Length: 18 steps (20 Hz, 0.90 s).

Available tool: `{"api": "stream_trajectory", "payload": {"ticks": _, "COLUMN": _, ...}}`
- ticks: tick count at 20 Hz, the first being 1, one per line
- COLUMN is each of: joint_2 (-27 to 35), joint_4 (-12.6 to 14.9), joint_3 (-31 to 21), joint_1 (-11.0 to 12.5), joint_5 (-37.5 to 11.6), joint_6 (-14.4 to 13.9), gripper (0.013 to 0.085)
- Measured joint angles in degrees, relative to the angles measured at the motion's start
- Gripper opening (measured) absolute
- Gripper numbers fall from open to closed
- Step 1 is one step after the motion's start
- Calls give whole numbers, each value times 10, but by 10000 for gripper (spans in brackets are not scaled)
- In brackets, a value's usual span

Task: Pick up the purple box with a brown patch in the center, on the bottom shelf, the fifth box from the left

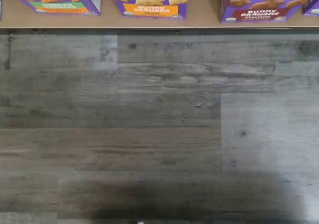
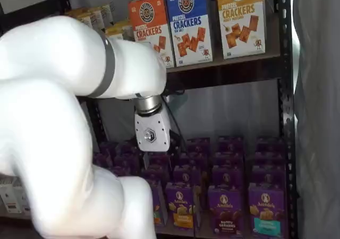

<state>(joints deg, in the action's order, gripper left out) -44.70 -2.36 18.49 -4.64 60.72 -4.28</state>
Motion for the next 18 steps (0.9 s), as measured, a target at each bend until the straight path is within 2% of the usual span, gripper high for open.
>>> {"api": "stream_trajectory", "payload": {"ticks": 7, "joint_2": 63, "joint_4": -2, "joint_3": -25, "joint_1": 14, "joint_5": -86, "joint_6": 18, "gripper": 850}}
{"api": "stream_trajectory", "payload": {"ticks": 18, "joint_2": 202, "joint_4": 22, "joint_3": -41, "joint_1": 16, "joint_5": -240, "joint_6": 7, "gripper": 850}}
